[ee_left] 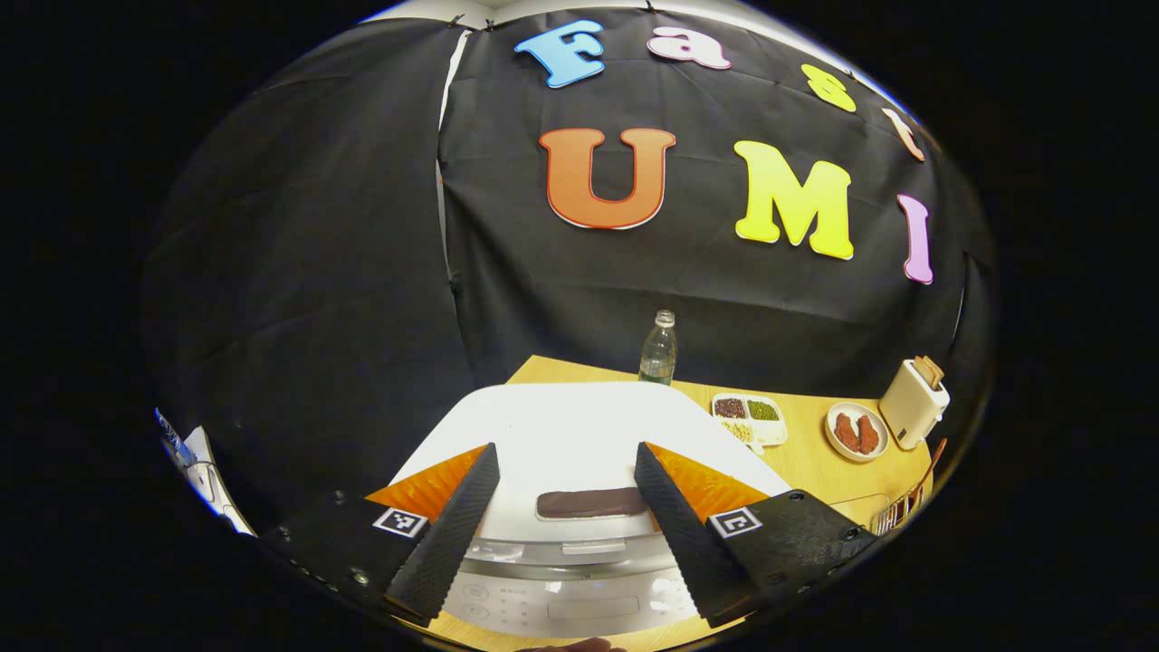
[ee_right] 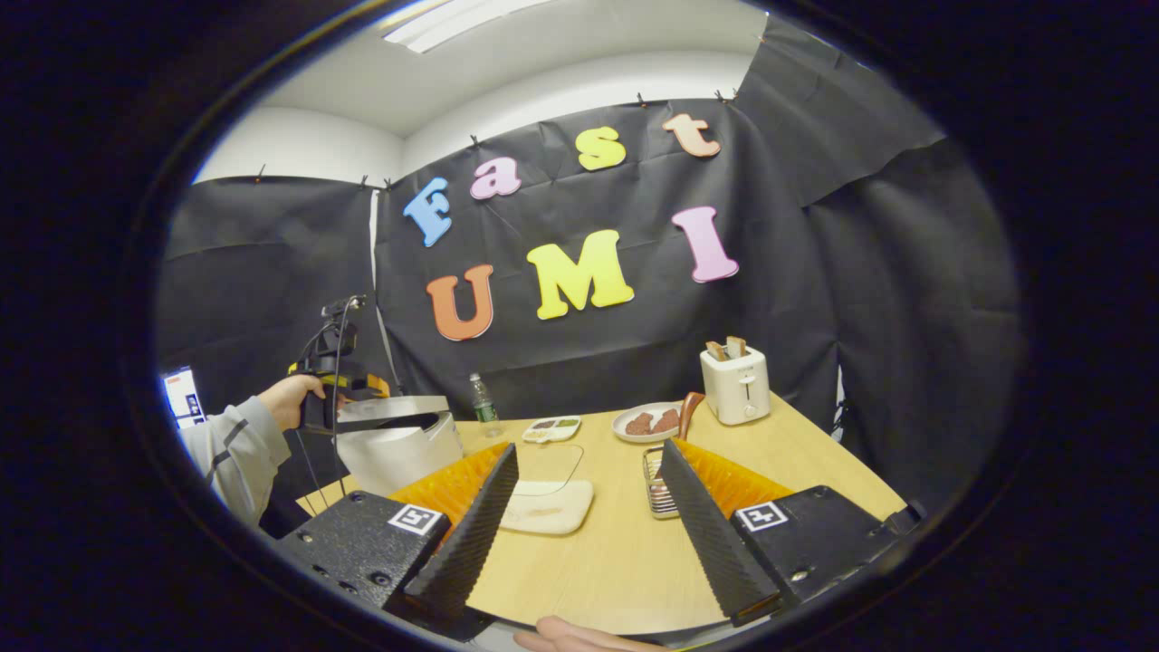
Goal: Close the left gripper, press the button to open the rice cooker; take a wooden spoon from the chopstick holder with the right hand, scoop a spoonful of rice and pour it into the rice cooker, then put the wooden spoon back into the chopstick holder.
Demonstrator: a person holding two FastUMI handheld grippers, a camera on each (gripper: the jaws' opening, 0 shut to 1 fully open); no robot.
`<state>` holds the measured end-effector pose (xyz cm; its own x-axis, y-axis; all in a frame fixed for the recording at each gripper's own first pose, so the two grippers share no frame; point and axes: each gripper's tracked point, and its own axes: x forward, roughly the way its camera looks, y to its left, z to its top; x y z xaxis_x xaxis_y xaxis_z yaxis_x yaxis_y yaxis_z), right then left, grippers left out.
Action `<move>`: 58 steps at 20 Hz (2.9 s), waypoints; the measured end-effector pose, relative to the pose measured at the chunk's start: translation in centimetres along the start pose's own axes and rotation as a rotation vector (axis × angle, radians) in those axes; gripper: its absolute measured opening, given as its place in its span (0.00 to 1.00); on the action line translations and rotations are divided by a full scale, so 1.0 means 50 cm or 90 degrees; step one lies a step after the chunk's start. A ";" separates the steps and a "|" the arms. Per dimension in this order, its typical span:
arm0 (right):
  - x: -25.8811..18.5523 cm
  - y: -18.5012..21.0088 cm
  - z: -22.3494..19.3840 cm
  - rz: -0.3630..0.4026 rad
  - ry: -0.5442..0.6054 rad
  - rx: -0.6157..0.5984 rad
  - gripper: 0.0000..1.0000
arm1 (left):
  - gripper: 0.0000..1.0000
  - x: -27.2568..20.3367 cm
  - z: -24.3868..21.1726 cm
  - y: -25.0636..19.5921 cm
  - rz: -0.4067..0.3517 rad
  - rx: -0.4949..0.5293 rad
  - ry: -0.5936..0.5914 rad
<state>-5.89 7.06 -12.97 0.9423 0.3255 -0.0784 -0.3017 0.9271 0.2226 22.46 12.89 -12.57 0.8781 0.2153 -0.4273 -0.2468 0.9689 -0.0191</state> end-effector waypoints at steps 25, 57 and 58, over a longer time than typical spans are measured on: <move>-0.057 0.015 0.000 -0.026 -0.011 -0.039 1.00 | 1.00 -0.023 -0.090 -0.041 0.016 0.000 -0.002; -0.129 -0.069 0.129 -0.115 -0.065 -0.120 0.96 | 0.94 -0.720 -0.184 -0.198 -0.128 0.031 -0.303; -0.131 -0.072 0.128 -0.115 -0.063 -0.124 1.00 | 0.94 -0.727 -0.189 -0.209 -0.132 0.029 -0.305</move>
<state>-10.03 0.42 -7.04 0.9901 0.1405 -0.0022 -0.1404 0.9898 0.0222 -10.76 -6.22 -5.37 0.9983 0.0390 0.0427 -0.0384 0.9991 -0.0154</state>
